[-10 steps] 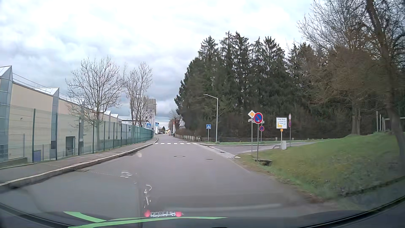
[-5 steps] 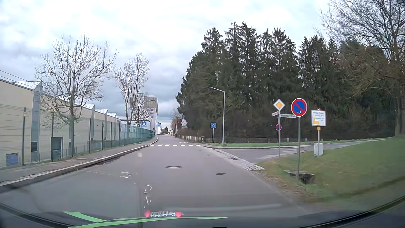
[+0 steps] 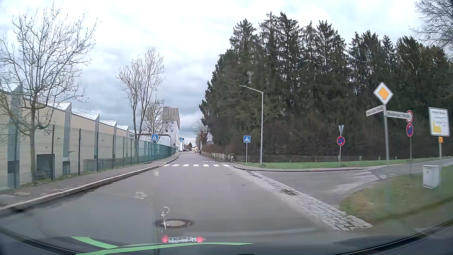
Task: Follow the waypoints while adhering to traffic rules and regulations
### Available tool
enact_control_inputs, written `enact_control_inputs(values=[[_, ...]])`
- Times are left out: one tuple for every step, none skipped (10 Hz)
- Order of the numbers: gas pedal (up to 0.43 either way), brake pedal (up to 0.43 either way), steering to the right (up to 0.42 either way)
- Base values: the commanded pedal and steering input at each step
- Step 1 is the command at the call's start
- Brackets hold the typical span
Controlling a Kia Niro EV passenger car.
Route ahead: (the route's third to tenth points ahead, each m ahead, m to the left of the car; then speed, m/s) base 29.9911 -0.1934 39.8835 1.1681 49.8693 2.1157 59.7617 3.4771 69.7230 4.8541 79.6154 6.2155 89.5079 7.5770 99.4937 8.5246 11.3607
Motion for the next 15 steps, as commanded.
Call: enact_control_inputs(values=[[0.098, 0.000, -0.015], [0.098, 0.000, -0.015], [0.110, 0.000, -0.016], [0.110, 0.000, -0.016], [0.110, 0.000, -0.016], [0.118, 0.000, -0.016], [0.118, 0.000, -0.016], [0.118, 0.000, -0.016], [0.118, 0.000, -0.016], [0.118, 0.000, -0.015], [0.118, 0.000, -0.012], [0.118, 0.000, -0.011], [0.118, 0.000, -0.011], [0.118, 0.000, -0.010], [0.118, 0.000, -0.010]])
